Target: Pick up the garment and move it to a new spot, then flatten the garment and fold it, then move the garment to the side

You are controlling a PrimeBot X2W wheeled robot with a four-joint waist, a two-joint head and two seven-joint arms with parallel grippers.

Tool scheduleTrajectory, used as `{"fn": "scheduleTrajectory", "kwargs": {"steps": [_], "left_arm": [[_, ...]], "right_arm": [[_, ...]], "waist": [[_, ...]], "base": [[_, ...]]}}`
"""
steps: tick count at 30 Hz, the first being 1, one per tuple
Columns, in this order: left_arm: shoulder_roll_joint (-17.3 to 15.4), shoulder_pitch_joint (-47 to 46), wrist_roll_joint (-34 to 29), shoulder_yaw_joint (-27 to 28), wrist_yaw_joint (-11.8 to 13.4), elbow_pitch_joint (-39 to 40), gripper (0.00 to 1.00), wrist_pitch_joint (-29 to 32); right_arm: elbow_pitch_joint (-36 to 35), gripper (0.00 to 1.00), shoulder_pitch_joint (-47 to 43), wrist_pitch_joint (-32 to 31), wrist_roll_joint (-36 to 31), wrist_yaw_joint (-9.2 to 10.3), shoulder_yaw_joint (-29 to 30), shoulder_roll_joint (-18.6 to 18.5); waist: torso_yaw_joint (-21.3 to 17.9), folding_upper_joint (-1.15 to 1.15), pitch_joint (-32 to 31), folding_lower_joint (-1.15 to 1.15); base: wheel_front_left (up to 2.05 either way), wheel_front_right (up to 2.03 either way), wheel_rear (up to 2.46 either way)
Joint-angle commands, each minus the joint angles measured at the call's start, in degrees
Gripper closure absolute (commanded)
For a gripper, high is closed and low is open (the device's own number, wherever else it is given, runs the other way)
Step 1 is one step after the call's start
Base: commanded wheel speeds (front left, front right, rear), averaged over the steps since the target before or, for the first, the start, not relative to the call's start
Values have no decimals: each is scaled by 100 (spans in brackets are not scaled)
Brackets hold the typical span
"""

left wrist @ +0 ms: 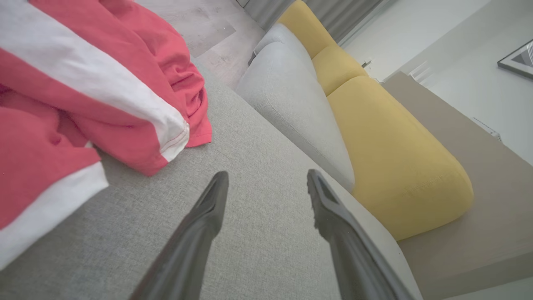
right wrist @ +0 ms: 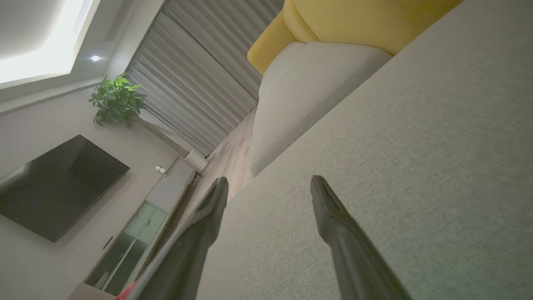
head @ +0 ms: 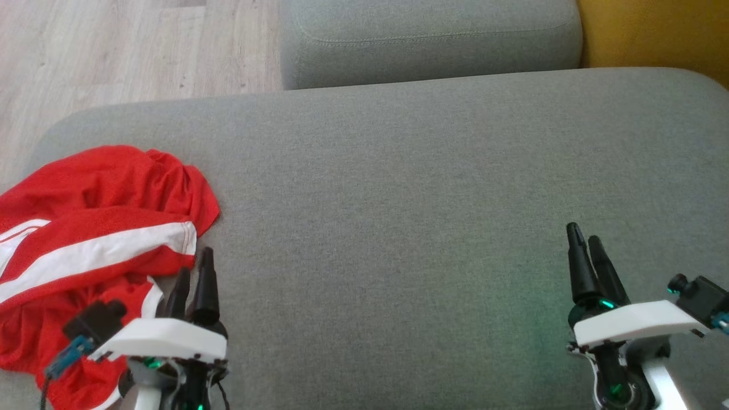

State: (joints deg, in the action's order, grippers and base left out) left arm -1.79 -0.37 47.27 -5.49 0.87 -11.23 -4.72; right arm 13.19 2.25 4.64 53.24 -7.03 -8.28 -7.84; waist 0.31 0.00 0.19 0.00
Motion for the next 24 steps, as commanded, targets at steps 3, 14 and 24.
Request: {"fn": "scheduleTrajectory", "kwargs": {"steps": [3, 14, 24], "left_arm": [[-75, -386, -383, -16, 45, 226, 0, -113], [-82, -415, -1222, -174, 172, 251, 0, -297], [-88, -442, -1920, -288, 309, 364, 0, -464]], "right_arm": [[-121, 0, 394, 112, -315, -26, -131, -132], [-109, 0, 418, 298, -1007, -30, -364, -157], [-202, 0, 434, 467, -1569, -34, -522, -227]], "waist": [[8, 0, -12, 0], [1, 0, -60, 0], [3, 0, -64, 0]], "base": [[0, 0, 0], [0, 0, 0], [0, 0, 0]]}}
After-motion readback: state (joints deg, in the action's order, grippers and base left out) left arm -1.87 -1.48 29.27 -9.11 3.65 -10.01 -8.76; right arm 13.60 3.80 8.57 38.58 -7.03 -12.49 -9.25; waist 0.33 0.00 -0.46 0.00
